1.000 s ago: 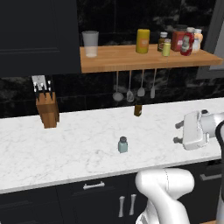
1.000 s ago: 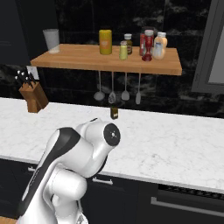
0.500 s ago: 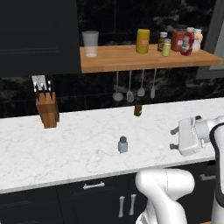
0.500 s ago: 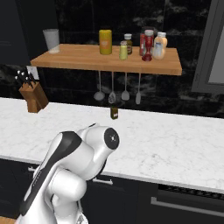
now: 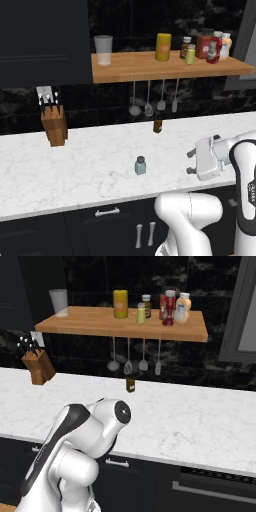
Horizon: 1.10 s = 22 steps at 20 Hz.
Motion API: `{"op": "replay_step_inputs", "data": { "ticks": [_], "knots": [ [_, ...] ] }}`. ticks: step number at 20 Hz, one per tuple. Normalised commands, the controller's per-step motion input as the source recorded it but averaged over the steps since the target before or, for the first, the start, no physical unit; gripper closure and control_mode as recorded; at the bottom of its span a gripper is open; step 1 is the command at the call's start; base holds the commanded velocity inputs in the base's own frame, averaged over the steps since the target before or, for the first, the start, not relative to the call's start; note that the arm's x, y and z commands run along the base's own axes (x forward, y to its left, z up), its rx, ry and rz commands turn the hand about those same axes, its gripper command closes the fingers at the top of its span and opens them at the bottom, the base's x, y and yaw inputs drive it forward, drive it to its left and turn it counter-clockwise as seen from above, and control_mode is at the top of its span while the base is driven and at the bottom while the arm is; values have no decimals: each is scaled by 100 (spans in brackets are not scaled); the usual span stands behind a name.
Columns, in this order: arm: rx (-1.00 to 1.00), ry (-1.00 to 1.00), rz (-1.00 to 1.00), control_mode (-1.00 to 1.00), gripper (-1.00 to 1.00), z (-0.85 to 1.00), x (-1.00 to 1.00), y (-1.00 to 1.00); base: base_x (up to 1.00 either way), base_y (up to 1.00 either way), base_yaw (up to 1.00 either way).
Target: Put the shaker and condiment bottle from the counter next to their counterparts in the cabinet.
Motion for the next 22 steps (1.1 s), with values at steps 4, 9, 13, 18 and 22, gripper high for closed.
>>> {"op": "replay_step_inputs", "data": {
  "ticks": [4, 9, 13, 18, 22],
  "knots": [
    [0, 0, 0, -100, -100, -19, 5, 17, 0, 0, 0],
    [0, 0, 0, -100, -100, -22, 3, 24, 0, 0, 0],
    [0, 0, 0, -100, -100, -22, 3, 18, 0, 0, 0],
    [0, 0, 0, -100, -100, -14, 20, 13, 0, 0, 0],
    [0, 0, 0, -100, -100, -20, 38, 13, 0, 0, 0]
  ]
}}
